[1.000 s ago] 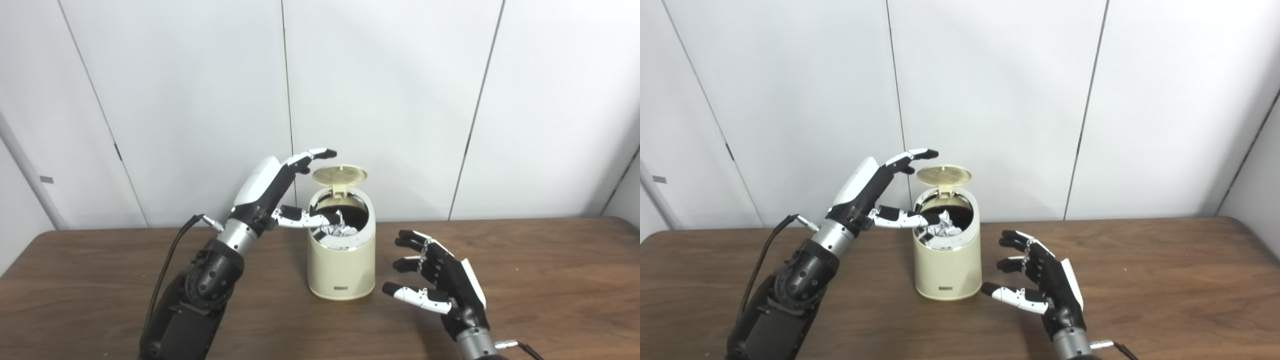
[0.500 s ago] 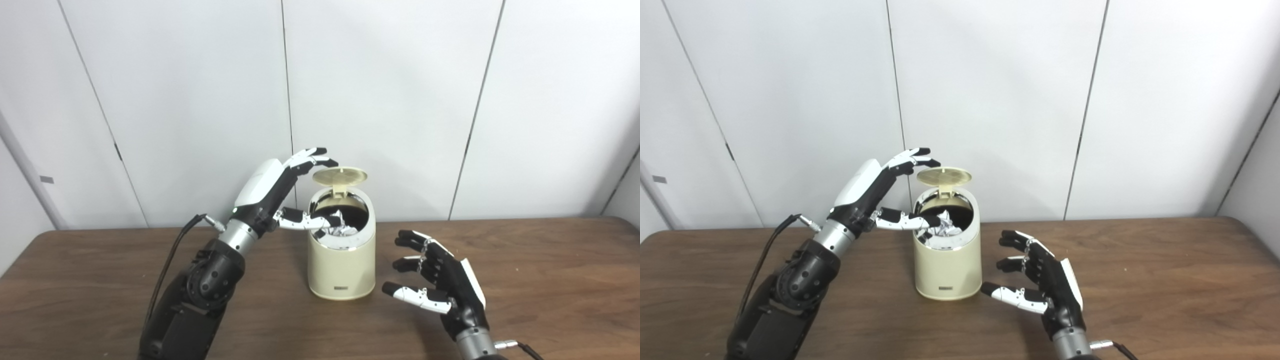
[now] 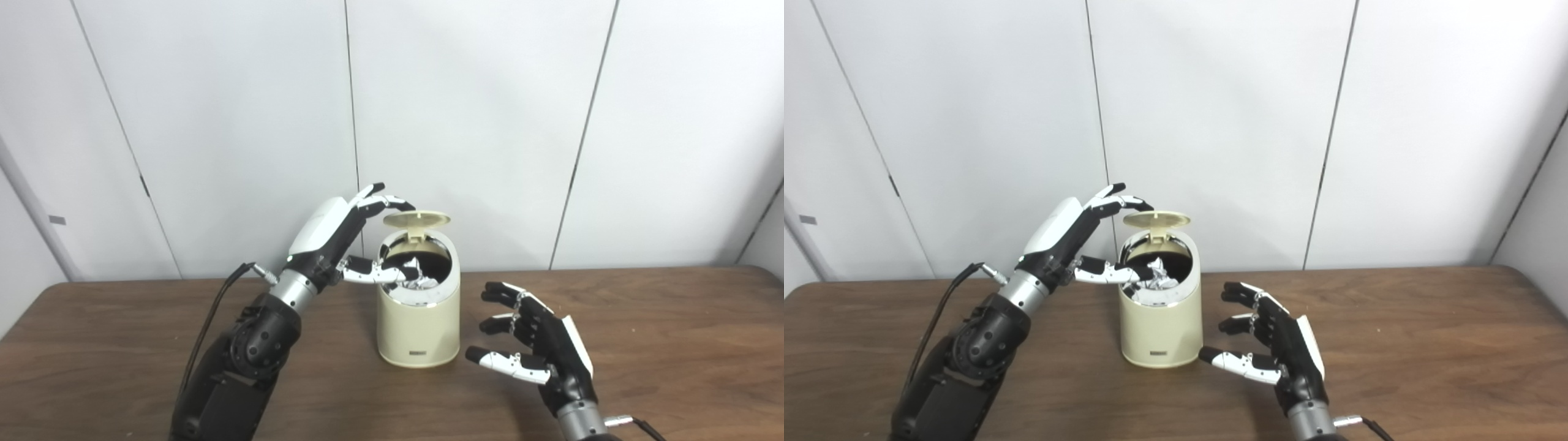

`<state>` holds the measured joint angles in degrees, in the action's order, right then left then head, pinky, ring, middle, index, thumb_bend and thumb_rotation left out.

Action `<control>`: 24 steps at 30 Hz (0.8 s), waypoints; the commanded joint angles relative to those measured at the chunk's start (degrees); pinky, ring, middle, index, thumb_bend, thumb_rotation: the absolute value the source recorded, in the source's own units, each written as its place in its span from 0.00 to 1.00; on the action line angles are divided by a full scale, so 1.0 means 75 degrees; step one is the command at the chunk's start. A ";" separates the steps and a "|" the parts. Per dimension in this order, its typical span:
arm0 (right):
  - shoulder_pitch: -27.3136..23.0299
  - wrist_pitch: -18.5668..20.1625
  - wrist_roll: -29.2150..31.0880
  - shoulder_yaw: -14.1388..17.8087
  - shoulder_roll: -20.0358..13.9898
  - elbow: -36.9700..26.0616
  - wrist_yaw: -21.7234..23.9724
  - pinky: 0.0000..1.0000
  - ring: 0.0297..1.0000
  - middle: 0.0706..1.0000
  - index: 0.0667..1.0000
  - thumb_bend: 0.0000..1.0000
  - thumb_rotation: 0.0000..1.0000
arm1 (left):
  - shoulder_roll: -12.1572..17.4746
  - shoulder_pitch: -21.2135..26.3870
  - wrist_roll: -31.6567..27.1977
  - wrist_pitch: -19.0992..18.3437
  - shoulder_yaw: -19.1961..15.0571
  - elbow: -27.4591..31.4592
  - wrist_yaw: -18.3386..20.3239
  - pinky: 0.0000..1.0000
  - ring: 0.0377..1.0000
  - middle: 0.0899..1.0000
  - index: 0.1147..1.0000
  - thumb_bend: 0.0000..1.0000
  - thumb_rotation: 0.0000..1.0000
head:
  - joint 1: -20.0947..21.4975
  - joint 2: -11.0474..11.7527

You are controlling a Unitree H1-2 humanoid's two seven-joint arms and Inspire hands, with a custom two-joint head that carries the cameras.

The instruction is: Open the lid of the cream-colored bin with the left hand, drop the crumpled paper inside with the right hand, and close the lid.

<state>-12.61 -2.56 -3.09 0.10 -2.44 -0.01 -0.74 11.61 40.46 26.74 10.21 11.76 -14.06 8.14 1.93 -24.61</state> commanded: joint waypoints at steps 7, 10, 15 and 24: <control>-0.0225 0.0001 -0.0075 0.0003 0.0048 -0.0351 -0.0062 0.58 0.53 0.72 0.70 0.73 0.03 | 0.0119 0.0354 -0.0067 0.0018 -0.0024 0.0309 0.0052 0.87 0.98 0.80 0.74 0.78 0.23 | -0.0007 -0.0033; -0.0232 0.0011 -0.0068 0.0007 0.0048 -0.0348 -0.0059 0.56 0.53 0.72 0.70 0.73 0.04 | 0.0108 0.0328 -0.0095 0.0080 -0.0032 0.0312 0.0067 0.86 0.97 0.80 0.73 0.79 0.22 | -0.0005 -0.0042; -0.0239 0.0021 -0.0100 0.0009 0.0055 -0.0356 -0.0080 0.56 0.52 0.71 0.69 0.73 0.06 | 0.0120 0.0294 -0.0116 0.0145 -0.0017 0.0334 0.0100 0.87 0.97 0.79 0.73 0.79 0.24 | 0.0005 -0.0053; -0.0277 0.0101 -0.0150 -0.0003 0.0044 -0.0369 -0.0155 0.56 0.51 0.71 0.71 0.74 0.06 | 0.0161 0.0208 -0.0166 0.0189 0.0021 0.0421 0.0196 0.86 0.96 0.79 0.72 0.80 0.28 | 0.0007 -0.0125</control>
<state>-12.63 -0.49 -3.96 0.17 -2.27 -0.42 -1.77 12.02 39.95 26.34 10.22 12.22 -12.67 10.10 1.93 -25.31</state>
